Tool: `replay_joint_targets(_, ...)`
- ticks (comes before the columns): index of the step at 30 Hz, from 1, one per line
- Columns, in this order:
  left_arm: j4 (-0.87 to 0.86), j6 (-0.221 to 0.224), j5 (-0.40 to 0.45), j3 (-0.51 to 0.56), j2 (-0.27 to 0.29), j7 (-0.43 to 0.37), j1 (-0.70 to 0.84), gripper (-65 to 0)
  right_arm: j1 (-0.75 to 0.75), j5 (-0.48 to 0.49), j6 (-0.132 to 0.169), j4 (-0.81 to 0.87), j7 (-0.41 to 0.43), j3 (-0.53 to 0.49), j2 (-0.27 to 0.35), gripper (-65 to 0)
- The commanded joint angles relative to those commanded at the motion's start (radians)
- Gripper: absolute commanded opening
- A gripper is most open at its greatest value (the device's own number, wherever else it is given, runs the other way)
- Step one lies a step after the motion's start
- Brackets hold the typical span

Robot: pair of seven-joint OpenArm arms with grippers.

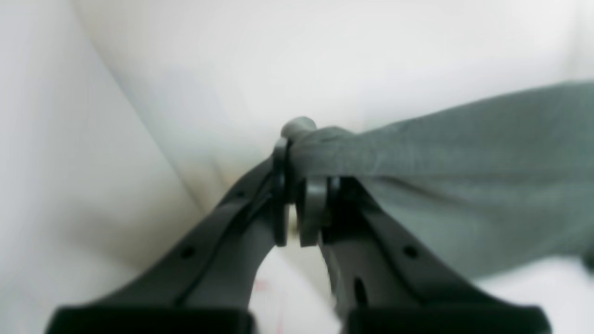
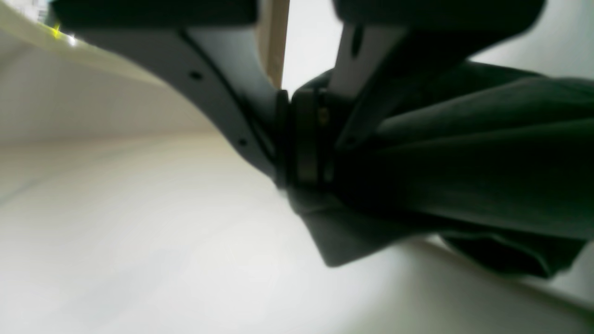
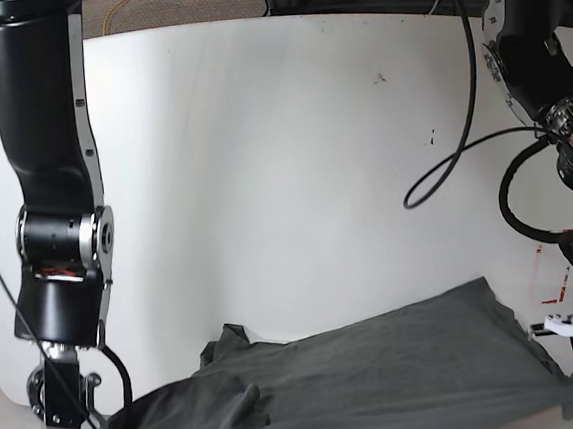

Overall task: Fold the T-shirt properly
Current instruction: 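Lay the shirt flat by dragging both grippers across the table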

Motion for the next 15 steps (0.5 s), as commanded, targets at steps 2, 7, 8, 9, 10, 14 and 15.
replay_joint_targets(2,0.020,-0.003,0.000,-0.005,0.000,0.000,0.068,-65.0,-0.095,0.000,0.021,0.092,-0.034,0.000,0.005,-65.0)
replay_joint_targets(7,0.064,-0.005,0.000,-0.015,-0.002,0.002,0.256,-65.0,-0.338,0.000,0.043,0.242,-0.041,0.009,0.014,-65.0)
replay_joint_targets(8,0.066,-0.005,0.000,-0.017,-0.002,0.002,0.276,-65.0,-0.367,0.000,0.043,0.259,-0.043,0.017,0.014,-65.0)
replay_joint_targets(9,0.066,-0.006,-0.002,-0.025,-0.003,0.002,0.325,-65.0,-0.428,0.000,0.044,0.295,-0.043,0.037,0.012,-65.0)
replay_joint_targets(10,0.066,-0.006,-0.002,-0.034,-0.003,0.000,0.350,-65.0,-0.465,0.000,0.048,0.313,-0.043,0.054,0.009,-65.0)
replay_joint_targets(14,0.066,-0.008,-0.003,-0.078,0.002,-0.005,0.486,-65.0,-0.624,0.006,0.064,0.393,-0.043,0.117,0.008,-65.0)
replay_joint_targets(15,0.066,-0.008,-0.003,-0.083,0.002,-0.005,0.508,-65.0,-0.654,0.006,0.066,0.405,-0.043,0.126,0.008,-65.0)
